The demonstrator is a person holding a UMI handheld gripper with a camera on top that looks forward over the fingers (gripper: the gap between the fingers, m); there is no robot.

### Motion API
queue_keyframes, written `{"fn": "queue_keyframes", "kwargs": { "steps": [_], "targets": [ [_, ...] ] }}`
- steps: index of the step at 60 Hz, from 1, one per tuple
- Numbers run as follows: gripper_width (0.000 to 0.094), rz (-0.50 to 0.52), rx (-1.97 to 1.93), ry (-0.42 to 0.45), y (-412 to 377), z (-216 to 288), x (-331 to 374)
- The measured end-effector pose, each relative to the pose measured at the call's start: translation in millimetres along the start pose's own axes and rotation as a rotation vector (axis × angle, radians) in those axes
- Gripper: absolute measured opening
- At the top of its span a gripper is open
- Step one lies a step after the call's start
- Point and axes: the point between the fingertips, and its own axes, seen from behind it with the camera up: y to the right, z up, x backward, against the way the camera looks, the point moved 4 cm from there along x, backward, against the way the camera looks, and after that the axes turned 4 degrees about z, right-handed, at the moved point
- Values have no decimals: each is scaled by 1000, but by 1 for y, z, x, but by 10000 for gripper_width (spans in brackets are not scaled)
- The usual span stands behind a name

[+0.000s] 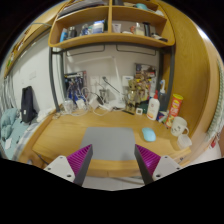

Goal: Arrange mouse

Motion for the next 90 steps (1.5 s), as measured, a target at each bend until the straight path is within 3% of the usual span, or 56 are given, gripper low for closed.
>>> {"fn": "queue_keyframes", "kwargs": {
  "steps": [22,50,62,65,75,76,77,81,90],
  "targets": [
    [840,-139,-34,-144,147,-87,-38],
    [826,-90,-72,-127,212,-34,-201],
    [670,-73,-48,-132,217,-26,-241],
    [540,-58,-49,-133,215,-28,-245],
    [437,-62,-41,-147,213,-28,-246],
    [472,-63,-42,-152,213,-28,-246],
    [402,-64,-41,-158,213,-29,-247],
    [334,-73,-57,-172,213,-28,-246],
    [311,-103,-94,-192,211,-22,-244]
  ]
}}
